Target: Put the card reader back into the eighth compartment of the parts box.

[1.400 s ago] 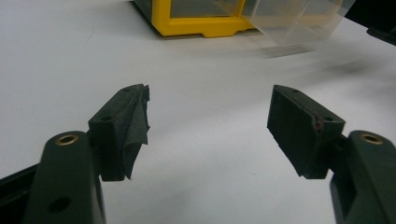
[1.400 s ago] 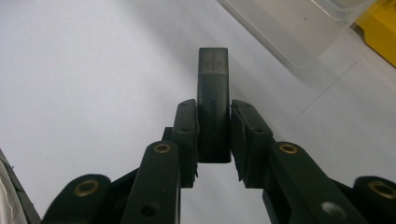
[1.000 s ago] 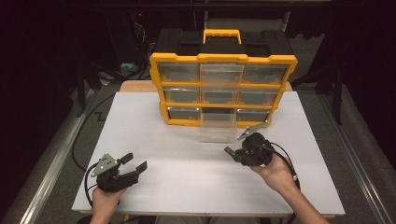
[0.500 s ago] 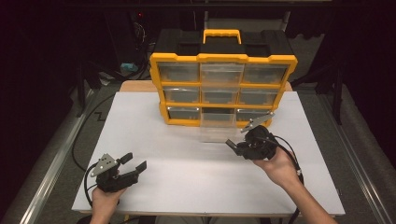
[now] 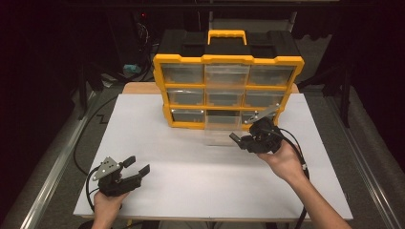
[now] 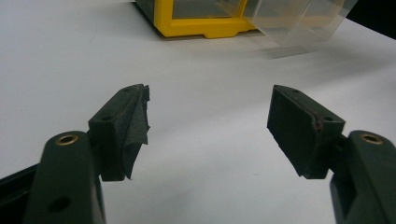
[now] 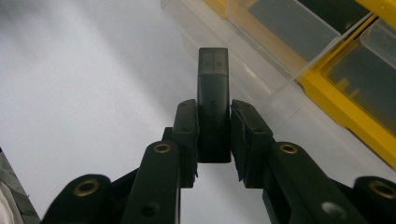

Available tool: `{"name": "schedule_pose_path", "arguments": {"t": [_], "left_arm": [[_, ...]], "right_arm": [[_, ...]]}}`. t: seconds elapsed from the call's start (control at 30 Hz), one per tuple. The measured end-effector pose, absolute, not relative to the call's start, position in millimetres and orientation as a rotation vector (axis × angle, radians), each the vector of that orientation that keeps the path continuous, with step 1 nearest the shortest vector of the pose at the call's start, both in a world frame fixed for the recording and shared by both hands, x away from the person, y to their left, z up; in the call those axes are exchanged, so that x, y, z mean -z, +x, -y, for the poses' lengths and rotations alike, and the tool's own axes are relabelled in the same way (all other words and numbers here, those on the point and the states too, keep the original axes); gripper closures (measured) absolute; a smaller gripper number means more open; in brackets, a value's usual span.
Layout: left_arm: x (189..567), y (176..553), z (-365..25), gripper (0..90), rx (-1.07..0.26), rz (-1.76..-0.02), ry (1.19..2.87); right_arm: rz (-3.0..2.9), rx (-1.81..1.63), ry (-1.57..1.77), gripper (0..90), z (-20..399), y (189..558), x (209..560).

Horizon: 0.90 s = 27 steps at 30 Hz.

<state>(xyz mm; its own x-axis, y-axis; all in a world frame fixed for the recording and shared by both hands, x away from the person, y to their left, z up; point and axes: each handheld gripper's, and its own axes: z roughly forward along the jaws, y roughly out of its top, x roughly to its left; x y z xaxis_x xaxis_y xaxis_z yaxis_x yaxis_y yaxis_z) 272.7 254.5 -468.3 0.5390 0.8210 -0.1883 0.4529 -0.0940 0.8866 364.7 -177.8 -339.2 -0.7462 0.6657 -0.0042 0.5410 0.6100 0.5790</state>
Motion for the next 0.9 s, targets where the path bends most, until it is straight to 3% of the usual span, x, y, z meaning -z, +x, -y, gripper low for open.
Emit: {"name": "schedule_pose_path", "arguments": {"t": [0.9], "left_arm": [[469, 273, -255, 30.0, -0.442, -1.08, 1.725]], "right_arm": [[-2.592, -0.806, 1.035, 73.2, 159, 408, 333]]}}
